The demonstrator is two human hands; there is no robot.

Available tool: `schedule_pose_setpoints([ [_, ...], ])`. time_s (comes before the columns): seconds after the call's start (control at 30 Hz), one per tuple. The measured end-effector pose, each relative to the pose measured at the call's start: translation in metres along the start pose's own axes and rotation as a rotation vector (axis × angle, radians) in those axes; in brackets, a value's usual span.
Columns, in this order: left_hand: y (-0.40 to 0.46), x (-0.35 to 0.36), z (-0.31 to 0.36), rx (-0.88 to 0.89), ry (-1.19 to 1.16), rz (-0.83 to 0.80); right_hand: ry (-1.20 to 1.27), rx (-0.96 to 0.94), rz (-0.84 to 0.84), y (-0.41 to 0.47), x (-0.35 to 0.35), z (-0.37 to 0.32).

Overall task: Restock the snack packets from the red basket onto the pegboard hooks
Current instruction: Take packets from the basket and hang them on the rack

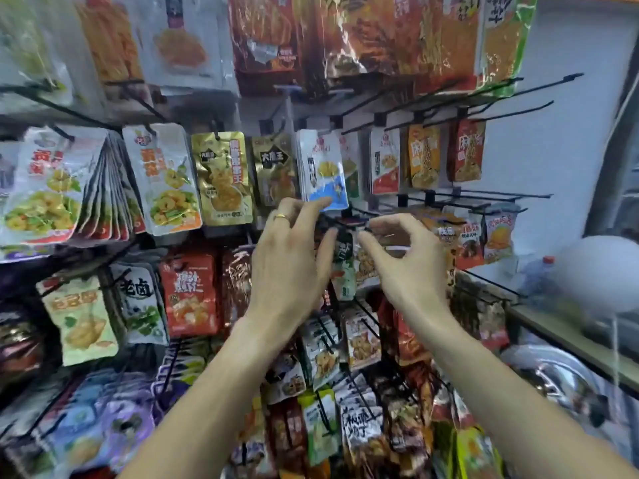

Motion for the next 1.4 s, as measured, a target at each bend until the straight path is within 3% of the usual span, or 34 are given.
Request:
schedule_pose_setpoints([
  [0.13,-0.103,0.011,0.045,-0.03,-0.12,-0.159,-0.089,0.145,-0.153,-0.102,-0.04,0.077],
  [0.43,-0.427,0.077,0.133,-0.531,-0.289,-1.106,-0.294,0.838,-0.314,-0.376,-0.123,0.28],
  [0.57,-0.513,0.068,0.172,-0.659,-0.333,-1.343,-0.285,1.088,-0.32,-0.463,-0.145,0.308],
  [0.83,-0.655,0.117,0.18,-0.783,-0.393,-1.477,-0.407,1.27,-0.309,-0.553,-0.128,0.403],
  [0.97,-0.768,0.193,0.168,-0.832,-0.394,-1.477,-0.421,1.347,-0.346,-0.614,-0.093,0.526],
  [1.13,-0.929,0.299,0.159,-1.019,-0.387,-1.404,-0.497,1.437,-0.37,-0.7,-0.05,0.707],
  [1.23,-1.016,0.357,0.159,-1.132,-0.362,-1.387,-0.65,1.409,-0.452,-0.732,-0.033,0.8],
  [1.4,-1.124,0.437,0.159,-1.169,-0.263,-1.42,-0.832,1.311,-0.51,-0.765,-0.009,0.932],
])
Point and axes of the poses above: each hand's wrist, its own y-axis towards the middle knuckle, its own x-axis out of the palm, z = x × y, the point moved 1 cm from there along y, towards the middle knuckle, and after that the axes turned 11 degrees about x, right-handed, at the moved point
